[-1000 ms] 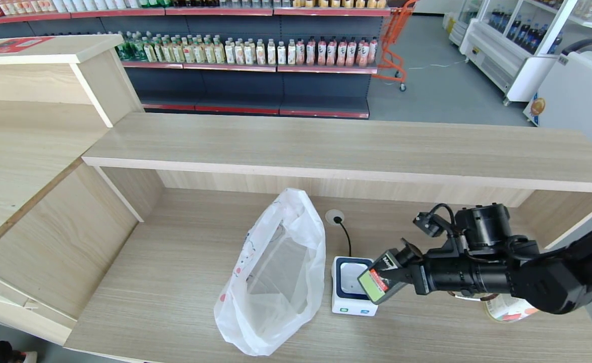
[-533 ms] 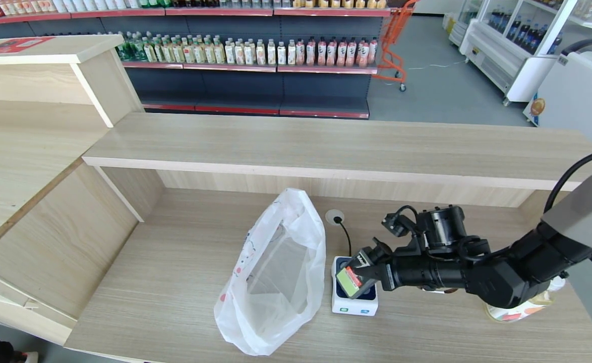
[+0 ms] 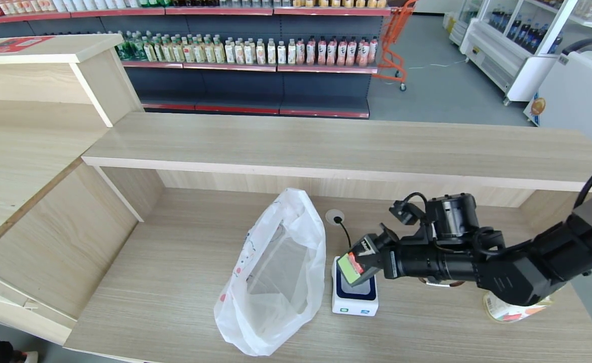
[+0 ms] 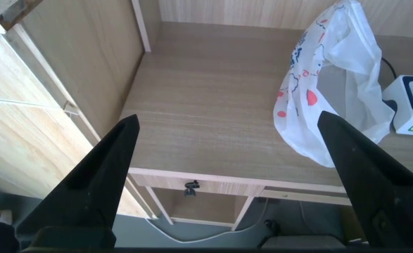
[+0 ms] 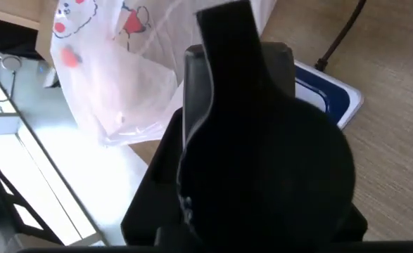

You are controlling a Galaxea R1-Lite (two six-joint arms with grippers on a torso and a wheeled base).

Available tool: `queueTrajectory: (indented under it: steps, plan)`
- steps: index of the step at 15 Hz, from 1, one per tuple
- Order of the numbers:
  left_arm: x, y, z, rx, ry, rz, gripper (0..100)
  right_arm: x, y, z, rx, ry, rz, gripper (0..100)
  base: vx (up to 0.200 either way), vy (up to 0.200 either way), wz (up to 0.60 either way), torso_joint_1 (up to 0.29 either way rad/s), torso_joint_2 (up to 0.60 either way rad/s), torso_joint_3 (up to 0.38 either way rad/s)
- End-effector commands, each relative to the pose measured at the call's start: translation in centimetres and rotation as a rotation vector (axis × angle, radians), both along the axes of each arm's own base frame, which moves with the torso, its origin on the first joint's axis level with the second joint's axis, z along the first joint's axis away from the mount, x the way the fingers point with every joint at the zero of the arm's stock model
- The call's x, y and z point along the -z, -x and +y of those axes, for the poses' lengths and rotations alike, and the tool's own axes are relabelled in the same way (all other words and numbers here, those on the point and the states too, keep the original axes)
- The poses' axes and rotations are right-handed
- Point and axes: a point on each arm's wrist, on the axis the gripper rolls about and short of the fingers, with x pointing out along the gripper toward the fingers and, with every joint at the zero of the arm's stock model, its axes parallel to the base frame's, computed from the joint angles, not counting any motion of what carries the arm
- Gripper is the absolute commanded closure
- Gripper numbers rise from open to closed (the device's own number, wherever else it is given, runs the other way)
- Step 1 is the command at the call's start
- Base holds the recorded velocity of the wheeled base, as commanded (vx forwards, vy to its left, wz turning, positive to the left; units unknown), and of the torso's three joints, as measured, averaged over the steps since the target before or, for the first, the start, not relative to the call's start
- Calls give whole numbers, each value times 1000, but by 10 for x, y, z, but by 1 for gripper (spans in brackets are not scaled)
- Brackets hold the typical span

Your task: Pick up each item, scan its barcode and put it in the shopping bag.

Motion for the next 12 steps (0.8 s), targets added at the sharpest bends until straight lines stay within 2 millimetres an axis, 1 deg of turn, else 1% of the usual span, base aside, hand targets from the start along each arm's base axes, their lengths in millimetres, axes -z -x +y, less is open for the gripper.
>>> queueTrajectory:
  steps: [1, 2, 4, 6, 9, 12]
  plan:
    - [0, 0, 0, 0, 1, -1, 0, -57, 33, -25, 37, -37, -171, 100, 0, 0, 0, 0, 0, 0]
    - [0, 0, 0, 0, 1, -1, 0, -68, 41, -36, 40, 30, -280, 100, 0, 0, 0, 0, 0, 0]
    - [0, 0, 0, 0, 1, -1, 0, -72, 56, -51, 41, 143, -390, 100, 0, 0, 0, 0, 0, 0]
    - [0, 0, 0, 0, 1, -1, 0, -65, 77, -58, 36, 167, -373, 100, 0, 0, 0, 0, 0, 0]
    - [0, 0, 0, 0, 1, -1, 0, -54, 99, -65, 32, 171, -328, 100, 0, 0, 0, 0, 0, 0]
    - [0, 0, 0, 0, -1, 1, 0, -53, 108, -66, 58, 109, -273, 100, 0, 0, 0, 0, 0, 0]
